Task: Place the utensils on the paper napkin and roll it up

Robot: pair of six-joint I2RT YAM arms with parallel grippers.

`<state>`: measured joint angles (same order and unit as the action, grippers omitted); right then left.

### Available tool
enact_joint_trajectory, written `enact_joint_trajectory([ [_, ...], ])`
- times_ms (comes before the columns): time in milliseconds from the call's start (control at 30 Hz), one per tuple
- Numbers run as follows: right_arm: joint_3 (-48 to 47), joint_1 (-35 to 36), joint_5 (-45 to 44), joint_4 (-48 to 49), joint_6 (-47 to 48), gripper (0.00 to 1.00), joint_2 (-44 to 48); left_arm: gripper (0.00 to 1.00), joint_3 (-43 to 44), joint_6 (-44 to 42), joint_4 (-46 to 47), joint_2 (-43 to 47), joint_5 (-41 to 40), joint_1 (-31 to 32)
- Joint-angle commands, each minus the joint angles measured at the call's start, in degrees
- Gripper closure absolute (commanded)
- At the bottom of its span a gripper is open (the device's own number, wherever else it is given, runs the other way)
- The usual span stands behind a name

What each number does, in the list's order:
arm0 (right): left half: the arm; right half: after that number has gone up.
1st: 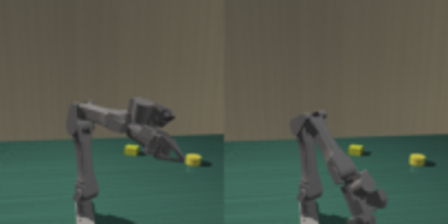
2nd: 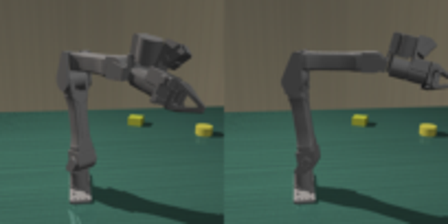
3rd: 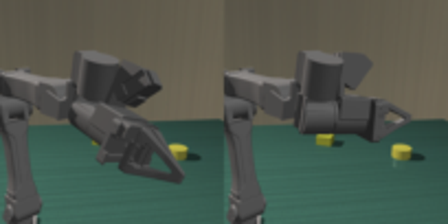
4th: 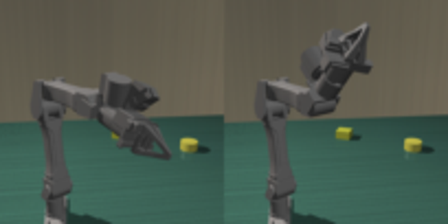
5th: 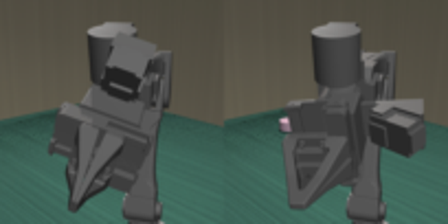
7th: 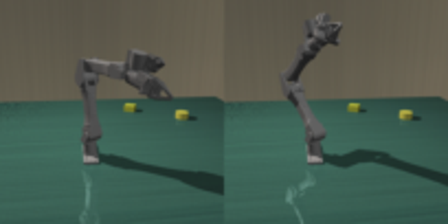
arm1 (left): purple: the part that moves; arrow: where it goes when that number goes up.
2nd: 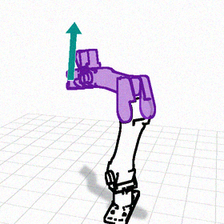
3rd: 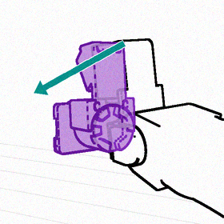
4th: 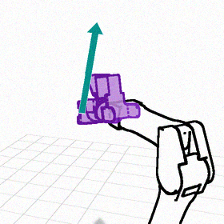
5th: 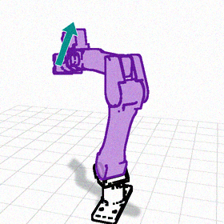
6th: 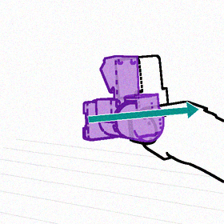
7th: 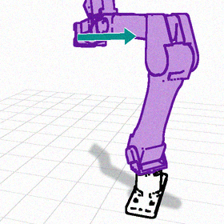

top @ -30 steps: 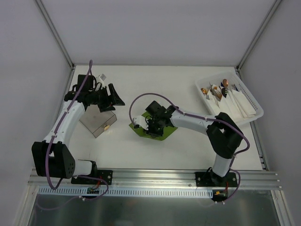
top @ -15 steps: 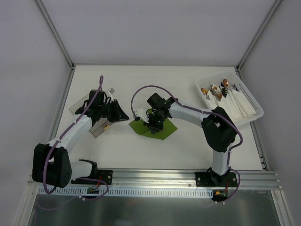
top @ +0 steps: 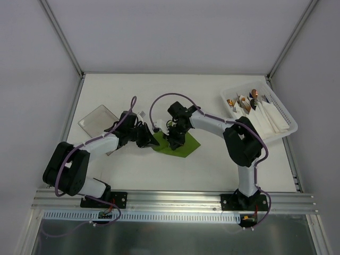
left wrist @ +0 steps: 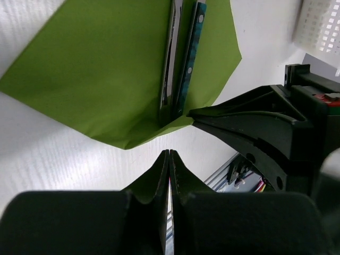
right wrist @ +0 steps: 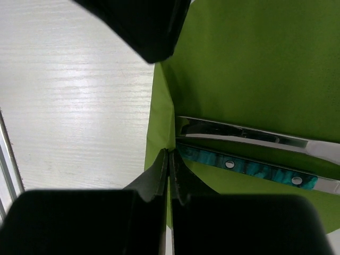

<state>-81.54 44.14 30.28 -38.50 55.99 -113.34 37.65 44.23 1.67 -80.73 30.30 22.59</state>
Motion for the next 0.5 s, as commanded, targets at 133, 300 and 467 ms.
enact_joint_trajectory([
  [133, -4.9, -0.7, 3.3, -3.6, 1.7, 1.0, -1.6, 1.0, -2.1, 6.3, 11.9, -3.0, 0.1, 2.5],
  [300, -6.3, -1.0, 3.6, -4.6, 1.8, 1.0, -3.2, 1.0, -1.8, 7.3, 13.5, -5.3, -0.2, 3.2],
  [467, -6.4, -1.3, 3.6, -4.7, 2.0, 1.0, -3.9, 1.0, -1.9, 8.2, 14.8, -7.5, -0.1, 3.7],
])
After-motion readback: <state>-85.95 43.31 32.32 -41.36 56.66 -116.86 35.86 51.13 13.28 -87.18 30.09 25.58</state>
